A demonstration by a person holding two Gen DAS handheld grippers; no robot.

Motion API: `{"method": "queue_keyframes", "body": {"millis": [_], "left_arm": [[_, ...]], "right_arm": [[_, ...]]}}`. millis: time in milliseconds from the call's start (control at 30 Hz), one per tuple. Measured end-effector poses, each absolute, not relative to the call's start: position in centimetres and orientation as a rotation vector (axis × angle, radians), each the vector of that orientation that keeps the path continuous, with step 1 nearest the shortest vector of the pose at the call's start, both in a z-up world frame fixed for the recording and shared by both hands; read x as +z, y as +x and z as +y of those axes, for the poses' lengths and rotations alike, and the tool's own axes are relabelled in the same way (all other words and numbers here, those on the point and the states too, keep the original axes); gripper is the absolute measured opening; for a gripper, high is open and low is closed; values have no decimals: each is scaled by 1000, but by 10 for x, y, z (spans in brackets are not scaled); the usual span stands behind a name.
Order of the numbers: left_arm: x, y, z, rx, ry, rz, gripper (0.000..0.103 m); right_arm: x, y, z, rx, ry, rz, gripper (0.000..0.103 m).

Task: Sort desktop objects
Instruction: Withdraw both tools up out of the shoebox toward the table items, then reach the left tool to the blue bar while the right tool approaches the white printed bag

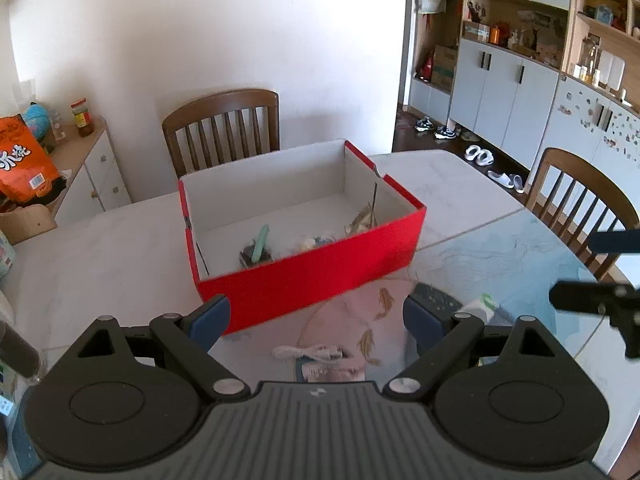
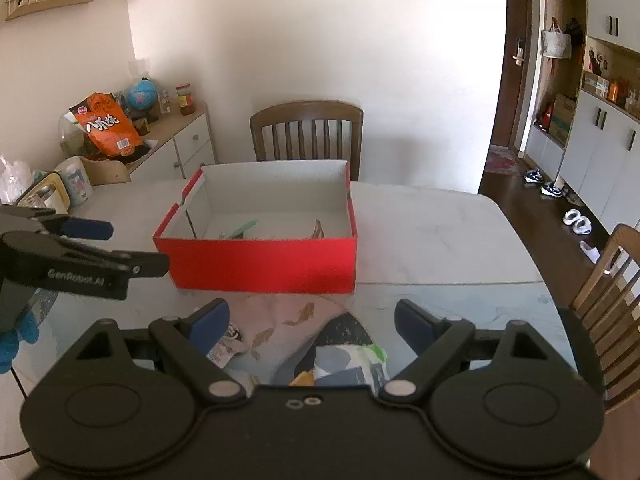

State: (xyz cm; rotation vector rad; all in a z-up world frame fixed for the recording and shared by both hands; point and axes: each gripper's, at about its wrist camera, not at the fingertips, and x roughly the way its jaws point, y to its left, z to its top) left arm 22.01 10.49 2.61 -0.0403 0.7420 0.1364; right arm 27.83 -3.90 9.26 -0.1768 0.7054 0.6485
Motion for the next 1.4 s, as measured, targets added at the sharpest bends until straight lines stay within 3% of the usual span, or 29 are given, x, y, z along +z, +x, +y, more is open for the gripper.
{"method": "queue_keyframes", "body": {"millis": [1300, 1400], "left_arm": [[-101, 128, 96, -58, 8, 870, 94], [-107, 127, 96, -82, 8, 864, 103]], "right_arm": [[32, 267, -63, 550, -199, 772, 89], [29, 270, -64, 543, -201, 781, 89]]}}
